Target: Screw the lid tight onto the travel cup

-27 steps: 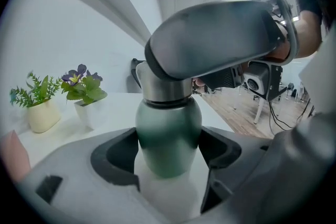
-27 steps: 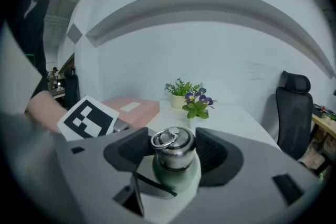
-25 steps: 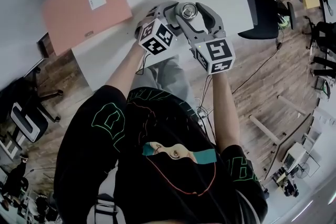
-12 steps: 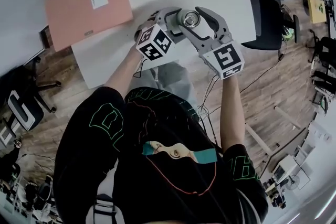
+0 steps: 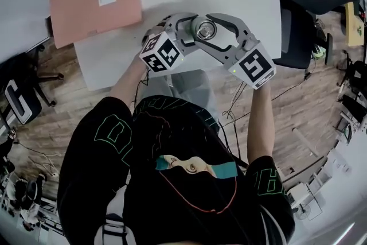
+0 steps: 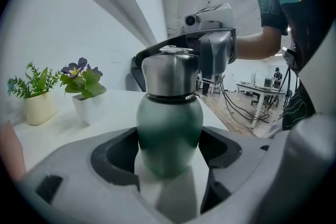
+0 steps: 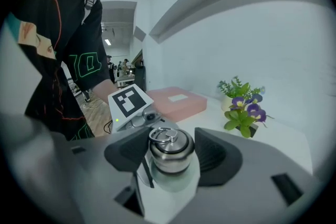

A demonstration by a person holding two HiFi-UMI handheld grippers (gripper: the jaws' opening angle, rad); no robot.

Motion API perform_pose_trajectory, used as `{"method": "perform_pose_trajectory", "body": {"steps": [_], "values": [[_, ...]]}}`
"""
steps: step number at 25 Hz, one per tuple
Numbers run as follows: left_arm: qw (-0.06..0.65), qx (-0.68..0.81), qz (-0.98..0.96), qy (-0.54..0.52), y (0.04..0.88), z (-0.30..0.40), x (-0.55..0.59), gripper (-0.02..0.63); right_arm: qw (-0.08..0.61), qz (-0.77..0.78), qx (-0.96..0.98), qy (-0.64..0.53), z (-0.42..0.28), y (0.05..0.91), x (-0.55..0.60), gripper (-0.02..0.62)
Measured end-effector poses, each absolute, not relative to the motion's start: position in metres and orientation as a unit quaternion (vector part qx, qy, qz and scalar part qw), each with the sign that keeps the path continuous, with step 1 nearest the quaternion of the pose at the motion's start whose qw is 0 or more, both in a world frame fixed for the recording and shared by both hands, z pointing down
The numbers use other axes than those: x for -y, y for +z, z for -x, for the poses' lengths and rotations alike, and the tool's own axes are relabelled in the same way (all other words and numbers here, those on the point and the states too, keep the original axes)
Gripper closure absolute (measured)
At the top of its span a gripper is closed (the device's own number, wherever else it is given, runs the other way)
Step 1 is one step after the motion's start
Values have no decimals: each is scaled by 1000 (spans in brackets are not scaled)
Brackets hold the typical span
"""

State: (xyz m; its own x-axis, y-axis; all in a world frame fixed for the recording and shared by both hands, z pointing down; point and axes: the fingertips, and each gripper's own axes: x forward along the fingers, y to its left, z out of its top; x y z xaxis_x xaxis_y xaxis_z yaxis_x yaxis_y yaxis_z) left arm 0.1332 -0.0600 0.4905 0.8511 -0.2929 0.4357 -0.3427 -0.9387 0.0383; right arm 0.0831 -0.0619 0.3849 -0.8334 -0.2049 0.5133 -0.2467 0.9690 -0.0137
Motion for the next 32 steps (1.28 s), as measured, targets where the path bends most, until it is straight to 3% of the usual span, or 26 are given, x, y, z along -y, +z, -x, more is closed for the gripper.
{"method": "perform_pose_trajectory", "body": {"steps": [11, 25, 32], "values": [[31, 179, -952, 247, 495, -131, 61, 229, 263, -179, 948, 31, -79, 387, 64, 325], [35, 194, -949, 246, 488, -104, 48, 230, 192, -454, 867, 68, -93, 389, 68, 323], [49, 211, -951, 221, 472, -87, 48, 239, 187, -495, 847, 59, -98, 376, 66, 321]]}}
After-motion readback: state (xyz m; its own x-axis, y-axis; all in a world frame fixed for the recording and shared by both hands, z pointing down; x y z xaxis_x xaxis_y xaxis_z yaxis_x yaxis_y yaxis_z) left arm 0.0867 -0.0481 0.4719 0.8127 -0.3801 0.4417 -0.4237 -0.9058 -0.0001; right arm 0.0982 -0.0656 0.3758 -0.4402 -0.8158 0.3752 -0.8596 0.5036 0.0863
